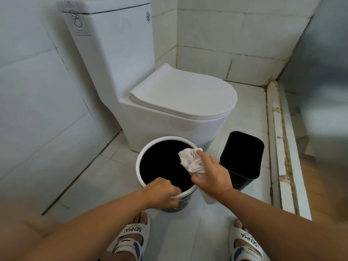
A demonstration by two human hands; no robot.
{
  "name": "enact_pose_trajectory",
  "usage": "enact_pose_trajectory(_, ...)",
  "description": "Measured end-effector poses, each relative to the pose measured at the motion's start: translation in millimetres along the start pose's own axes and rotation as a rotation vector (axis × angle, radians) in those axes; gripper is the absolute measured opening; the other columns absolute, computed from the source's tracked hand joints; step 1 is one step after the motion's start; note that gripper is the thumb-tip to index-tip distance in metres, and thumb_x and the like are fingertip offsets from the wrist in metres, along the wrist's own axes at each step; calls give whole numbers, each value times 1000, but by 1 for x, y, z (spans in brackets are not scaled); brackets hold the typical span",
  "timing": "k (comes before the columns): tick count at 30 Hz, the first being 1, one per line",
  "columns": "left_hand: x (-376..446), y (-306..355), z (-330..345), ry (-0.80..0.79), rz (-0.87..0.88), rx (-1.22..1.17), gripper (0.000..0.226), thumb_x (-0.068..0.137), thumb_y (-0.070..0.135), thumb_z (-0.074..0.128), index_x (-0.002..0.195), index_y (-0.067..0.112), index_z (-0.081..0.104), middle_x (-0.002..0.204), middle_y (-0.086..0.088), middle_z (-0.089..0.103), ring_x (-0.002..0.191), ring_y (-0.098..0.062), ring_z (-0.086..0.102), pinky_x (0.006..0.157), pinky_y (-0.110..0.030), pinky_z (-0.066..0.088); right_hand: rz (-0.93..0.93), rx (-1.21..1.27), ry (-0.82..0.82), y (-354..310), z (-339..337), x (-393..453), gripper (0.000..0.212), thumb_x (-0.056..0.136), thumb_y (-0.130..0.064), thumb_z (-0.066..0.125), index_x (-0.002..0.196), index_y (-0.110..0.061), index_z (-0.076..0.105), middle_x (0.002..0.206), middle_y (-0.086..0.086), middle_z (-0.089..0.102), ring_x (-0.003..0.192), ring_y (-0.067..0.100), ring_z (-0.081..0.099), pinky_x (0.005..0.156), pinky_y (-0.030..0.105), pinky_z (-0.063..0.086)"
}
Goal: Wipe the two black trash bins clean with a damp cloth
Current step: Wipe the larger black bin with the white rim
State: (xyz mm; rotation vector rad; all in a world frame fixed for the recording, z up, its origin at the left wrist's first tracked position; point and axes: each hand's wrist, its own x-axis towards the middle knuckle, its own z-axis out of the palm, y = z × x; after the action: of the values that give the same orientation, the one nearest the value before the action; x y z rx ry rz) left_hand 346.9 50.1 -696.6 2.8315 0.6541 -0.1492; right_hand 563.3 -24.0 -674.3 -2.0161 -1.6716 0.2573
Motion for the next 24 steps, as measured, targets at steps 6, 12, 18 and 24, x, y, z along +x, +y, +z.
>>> enact_pose_trajectory(6, -2, -8, -21, 122, 40, 22, 23, 93, 32, 62, 91, 10, 68, 75, -10, 69, 63, -26, 60, 63, -29, 39, -6, 34, 57, -6, -9, 5, 77, 83, -52, 72, 152, -33, 42, 120, -2, 63, 91, 25, 68, 73, 39, 59)
enact_pose_trajectory(12, -10, 1, -78, 98, 70, -191, 20, 93, 33, 61, 78, 21, 57, 64, 14, 52, 56, -5, 50, 62, -15, 34, -95, 70, 122, -24, -52, 19, 78, 82, -51, 76, 151, -34, 45, 126, -3, 65, 99, 23, 69, 80, 39, 60)
enact_pose_trajectory(18, -26, 14, -159, 141, 79, -257, 28, 82, 40, 54, 77, 14, 63, 62, 5, 59, 58, -13, 55, 57, -18, 35, -220, 147, 220, -58, -119, 32, 73, 78, -59, 65, 145, -32, 52, 127, -5, 69, 107, 20, 69, 88, 43, 60)
enact_pose_trajectory(24, -37, 25, -263, 212, 62, -252, 26, 85, 22, 66, 64, 23, 50, 55, 12, 47, 53, -10, 44, 55, -19, 31, -321, 247, 382, -109, -203, 62, 72, 75, -55, 65, 140, -24, 59, 113, -15, 68, 99, 2, 63, 87, 15, 50)
